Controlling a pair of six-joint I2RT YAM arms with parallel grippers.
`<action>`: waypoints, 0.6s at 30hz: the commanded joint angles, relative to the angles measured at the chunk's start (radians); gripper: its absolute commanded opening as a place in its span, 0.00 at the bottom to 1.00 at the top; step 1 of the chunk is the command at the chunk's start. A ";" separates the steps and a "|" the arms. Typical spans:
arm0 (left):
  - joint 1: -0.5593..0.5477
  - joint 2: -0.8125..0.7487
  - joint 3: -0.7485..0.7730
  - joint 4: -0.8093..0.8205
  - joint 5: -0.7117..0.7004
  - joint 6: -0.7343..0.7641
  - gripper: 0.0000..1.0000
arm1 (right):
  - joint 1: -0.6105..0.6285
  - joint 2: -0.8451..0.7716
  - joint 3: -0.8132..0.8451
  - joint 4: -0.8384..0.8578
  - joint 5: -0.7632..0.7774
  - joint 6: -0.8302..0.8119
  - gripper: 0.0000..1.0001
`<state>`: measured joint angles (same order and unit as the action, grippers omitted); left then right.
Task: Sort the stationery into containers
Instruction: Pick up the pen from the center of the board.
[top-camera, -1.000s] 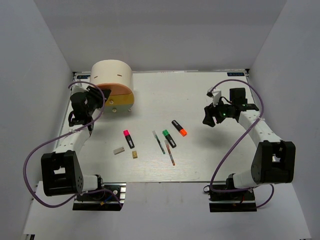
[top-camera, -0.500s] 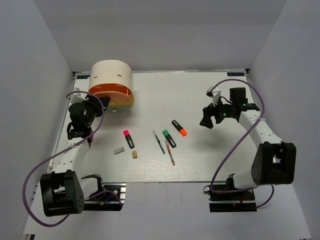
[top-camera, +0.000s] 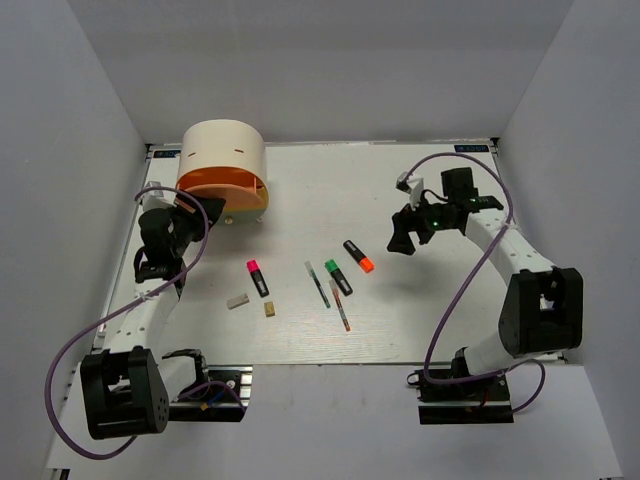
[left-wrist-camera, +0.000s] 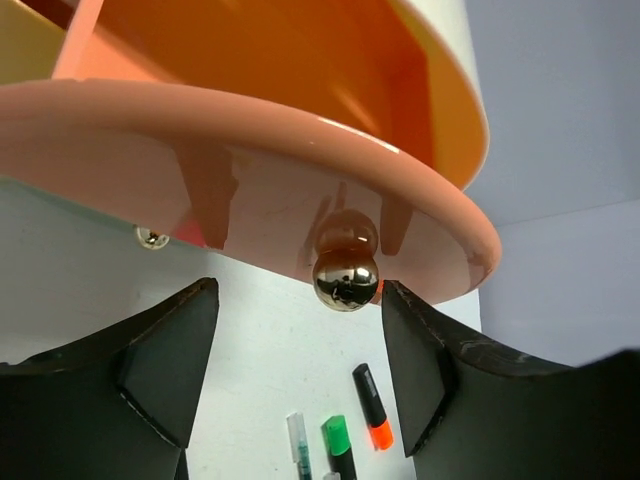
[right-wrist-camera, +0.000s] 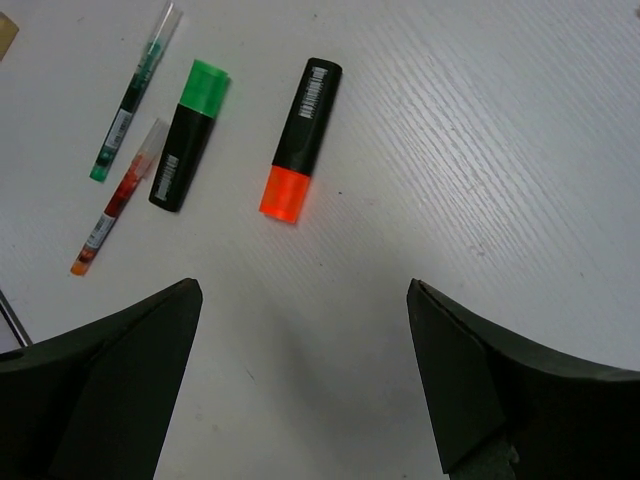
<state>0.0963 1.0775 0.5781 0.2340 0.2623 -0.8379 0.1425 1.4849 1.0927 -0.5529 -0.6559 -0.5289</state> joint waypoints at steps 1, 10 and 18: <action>0.006 -0.031 0.048 -0.036 -0.011 0.032 0.76 | 0.054 0.032 0.062 0.005 0.024 0.043 0.88; 0.006 -0.264 0.058 -0.346 -0.021 0.164 0.81 | 0.229 0.218 0.096 0.114 0.217 0.205 0.41; 0.006 -0.398 0.068 -0.671 -0.021 0.244 0.54 | 0.341 0.370 0.162 0.168 0.383 0.265 0.74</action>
<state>0.0963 0.6956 0.6376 -0.2474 0.2489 -0.6495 0.4599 1.8385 1.1896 -0.4347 -0.3592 -0.3115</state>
